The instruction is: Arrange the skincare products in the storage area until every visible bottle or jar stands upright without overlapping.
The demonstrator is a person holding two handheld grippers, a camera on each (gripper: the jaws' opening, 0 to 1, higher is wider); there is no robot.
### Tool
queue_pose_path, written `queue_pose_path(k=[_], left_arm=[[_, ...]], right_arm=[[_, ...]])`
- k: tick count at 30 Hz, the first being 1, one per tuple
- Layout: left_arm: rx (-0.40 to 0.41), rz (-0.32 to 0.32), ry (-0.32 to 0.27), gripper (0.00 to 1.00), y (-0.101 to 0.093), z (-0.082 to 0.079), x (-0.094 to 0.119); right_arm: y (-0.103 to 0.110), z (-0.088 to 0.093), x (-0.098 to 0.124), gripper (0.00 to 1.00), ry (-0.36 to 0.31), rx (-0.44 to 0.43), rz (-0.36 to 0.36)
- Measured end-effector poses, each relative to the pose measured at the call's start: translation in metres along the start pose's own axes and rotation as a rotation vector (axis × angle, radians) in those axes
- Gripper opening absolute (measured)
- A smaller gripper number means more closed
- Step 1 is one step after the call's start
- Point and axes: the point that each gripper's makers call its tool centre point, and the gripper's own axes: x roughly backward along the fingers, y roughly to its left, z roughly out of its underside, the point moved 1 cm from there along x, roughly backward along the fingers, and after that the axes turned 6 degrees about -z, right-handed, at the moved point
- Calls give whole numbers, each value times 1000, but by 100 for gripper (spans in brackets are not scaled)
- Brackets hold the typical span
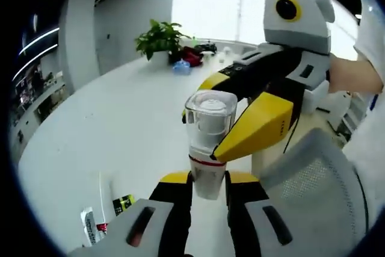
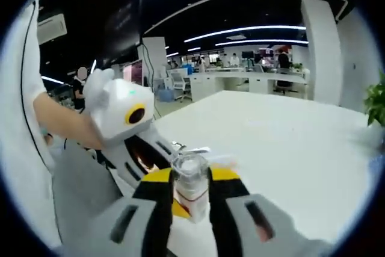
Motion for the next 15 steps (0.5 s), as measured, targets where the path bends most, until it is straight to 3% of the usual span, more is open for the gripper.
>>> queue_pose_path(k=[7,15], left_arm=[[23,-37,5,19,17,17,-29],[35,-40,1,19,40,31,-54]], right_arm=[[-22,26,-20,22,77,29,55],[-46,42,-39,22,119,25,62]])
